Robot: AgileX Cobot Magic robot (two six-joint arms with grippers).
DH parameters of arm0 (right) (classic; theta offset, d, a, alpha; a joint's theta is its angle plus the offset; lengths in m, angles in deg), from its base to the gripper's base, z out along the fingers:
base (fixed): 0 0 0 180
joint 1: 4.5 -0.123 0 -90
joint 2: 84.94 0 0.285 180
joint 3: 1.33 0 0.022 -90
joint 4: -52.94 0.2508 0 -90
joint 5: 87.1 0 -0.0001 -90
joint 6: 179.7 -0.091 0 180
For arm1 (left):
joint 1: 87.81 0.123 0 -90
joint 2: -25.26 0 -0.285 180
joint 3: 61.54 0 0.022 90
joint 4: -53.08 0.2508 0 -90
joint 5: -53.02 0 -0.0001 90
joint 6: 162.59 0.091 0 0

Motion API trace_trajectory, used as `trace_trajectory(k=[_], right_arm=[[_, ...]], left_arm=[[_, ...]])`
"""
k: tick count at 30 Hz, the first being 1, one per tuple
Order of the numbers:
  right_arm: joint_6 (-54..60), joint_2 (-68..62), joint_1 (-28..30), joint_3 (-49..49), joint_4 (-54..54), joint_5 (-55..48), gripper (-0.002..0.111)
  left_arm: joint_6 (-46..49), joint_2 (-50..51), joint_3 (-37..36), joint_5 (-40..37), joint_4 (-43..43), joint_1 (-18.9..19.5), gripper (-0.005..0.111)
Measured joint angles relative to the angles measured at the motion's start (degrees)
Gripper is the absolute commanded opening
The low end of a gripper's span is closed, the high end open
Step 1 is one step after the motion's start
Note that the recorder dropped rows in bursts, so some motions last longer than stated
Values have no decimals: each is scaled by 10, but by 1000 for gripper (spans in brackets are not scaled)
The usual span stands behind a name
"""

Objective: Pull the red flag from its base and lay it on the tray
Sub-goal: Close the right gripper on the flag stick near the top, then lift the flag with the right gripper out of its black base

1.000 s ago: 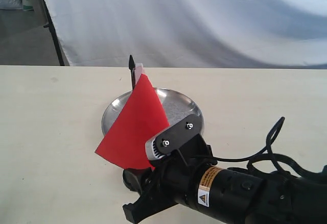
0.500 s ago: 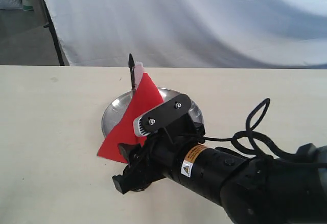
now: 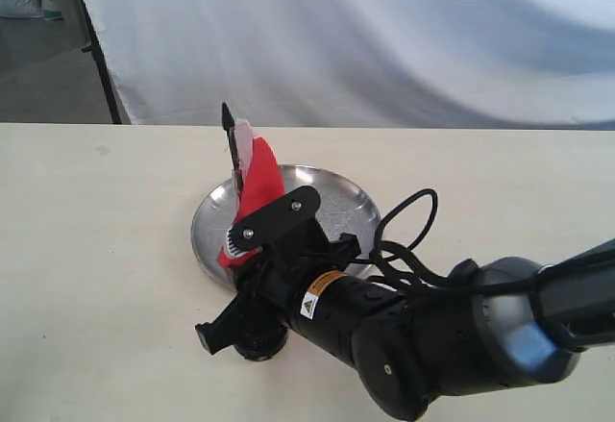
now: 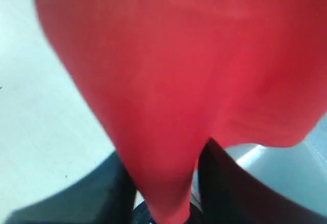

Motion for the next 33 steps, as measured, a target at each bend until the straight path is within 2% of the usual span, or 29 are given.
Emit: trace_trajectory(k=[1,13,21,24,26,29,31,33], right_arm=[[0,-5,0,0,0,0,0],[0,14,0,-2,5,-4,0],[54,245,0,-10,5,-2,0],[74,262,6,-10,58,-5,0],[71,228,36,-10,115,-6,0],[-67,133,112,-20,106,-9,0],[-220,61,154,-51,-11,-34,0],[-339,13,168,-85,-126,-49,0]], left_arm=[[0,0,0,0,0,0,0],[0,0,0,0,0,0,0],[0,0,0,0,0,0,0],[0,0,0,0,0,0,0],[0,0,0,0,0,0,0],[0,0,0,0,0,0,0],[0,0,0,0,0,0,0],[0,0,0,0,0,0,0]])
